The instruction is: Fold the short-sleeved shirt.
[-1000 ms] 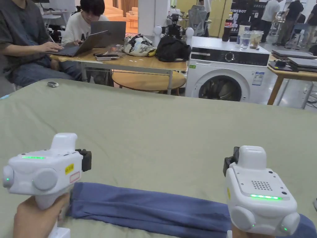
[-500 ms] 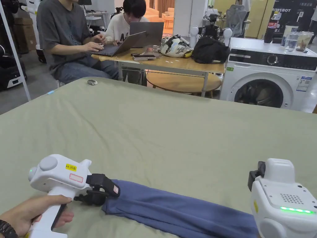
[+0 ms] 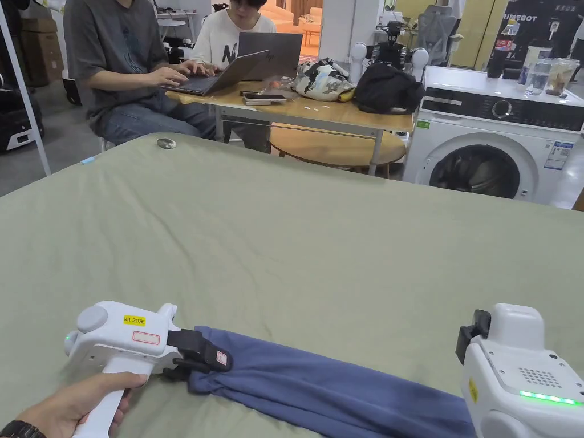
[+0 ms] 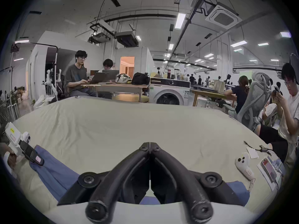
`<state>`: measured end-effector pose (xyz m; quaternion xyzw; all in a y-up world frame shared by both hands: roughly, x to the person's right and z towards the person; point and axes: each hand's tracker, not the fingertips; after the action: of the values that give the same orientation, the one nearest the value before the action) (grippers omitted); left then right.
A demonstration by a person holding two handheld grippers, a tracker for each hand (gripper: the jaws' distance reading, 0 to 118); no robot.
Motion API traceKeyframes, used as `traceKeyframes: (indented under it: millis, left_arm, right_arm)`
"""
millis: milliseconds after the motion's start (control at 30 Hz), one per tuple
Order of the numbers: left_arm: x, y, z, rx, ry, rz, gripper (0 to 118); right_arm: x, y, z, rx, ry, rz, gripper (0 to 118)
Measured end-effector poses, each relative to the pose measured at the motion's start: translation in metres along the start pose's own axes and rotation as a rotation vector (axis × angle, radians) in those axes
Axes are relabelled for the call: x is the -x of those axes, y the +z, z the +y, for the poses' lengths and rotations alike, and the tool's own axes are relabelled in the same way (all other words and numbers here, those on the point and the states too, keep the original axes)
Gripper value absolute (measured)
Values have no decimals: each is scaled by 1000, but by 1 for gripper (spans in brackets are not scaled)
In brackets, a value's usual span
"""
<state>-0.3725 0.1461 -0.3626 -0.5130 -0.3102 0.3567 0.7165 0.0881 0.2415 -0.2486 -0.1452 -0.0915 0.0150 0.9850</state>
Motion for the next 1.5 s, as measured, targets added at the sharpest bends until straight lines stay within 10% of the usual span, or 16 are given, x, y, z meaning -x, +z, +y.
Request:
traceKeyframes:
  millis: [700,1067,1500]
  left_arm:
    - [-70,96,9,-188,-74,118,3]
    - [-155,8,-14,1,-121,-161,3]
    - [-153,-159,-40,172,-151,201,7]
  right_arm:
    - [-6,1,7,-5,5,23,0]
    - [-15,15,6,-9,5,26,0]
    - [-37,29,1,-10,-2,-14,0]
